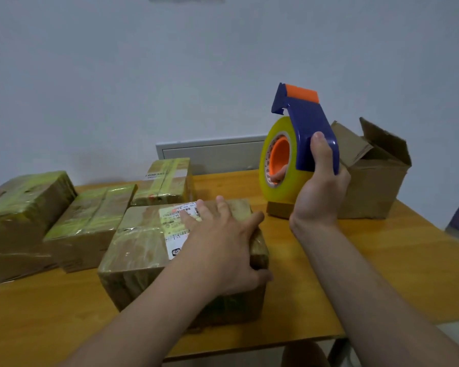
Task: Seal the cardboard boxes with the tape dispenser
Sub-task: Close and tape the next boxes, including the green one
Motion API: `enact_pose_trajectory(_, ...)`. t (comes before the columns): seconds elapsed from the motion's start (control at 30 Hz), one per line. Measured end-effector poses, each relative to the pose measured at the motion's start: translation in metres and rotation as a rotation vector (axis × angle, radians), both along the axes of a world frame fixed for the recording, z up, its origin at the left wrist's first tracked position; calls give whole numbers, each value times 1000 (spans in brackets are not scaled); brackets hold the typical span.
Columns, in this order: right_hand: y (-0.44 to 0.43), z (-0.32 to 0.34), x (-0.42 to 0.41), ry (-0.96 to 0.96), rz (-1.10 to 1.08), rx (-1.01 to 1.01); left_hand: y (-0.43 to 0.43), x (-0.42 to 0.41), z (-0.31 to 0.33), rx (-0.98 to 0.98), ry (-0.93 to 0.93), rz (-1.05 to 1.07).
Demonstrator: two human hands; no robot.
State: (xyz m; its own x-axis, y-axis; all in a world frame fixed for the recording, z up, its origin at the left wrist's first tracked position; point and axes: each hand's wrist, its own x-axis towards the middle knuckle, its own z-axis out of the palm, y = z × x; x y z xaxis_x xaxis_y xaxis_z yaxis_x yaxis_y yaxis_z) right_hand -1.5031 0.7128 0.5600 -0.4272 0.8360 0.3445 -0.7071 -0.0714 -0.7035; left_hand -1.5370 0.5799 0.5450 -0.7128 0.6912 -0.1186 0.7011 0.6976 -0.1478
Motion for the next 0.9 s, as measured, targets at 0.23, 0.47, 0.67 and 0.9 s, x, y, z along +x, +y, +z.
enact_pose_trajectory(0.23, -5, 3, 13, -39, 68, 168, -22, -14, 5, 297, -211, -89)
enact_pose_trajectory(0.47, -53, 8, -5, -60, 251, 61, -132, -59, 10, 446, -284, 62)
enact_pose_trajectory(0.67, -73, -1, -28, -163, 359, 58, -176, -73, -19, 726, -390, -173)
enact_pose_trajectory(0.9, -53, 0, -29, -164, 381, 115, -199, -94, -34, 706, -222, -169)
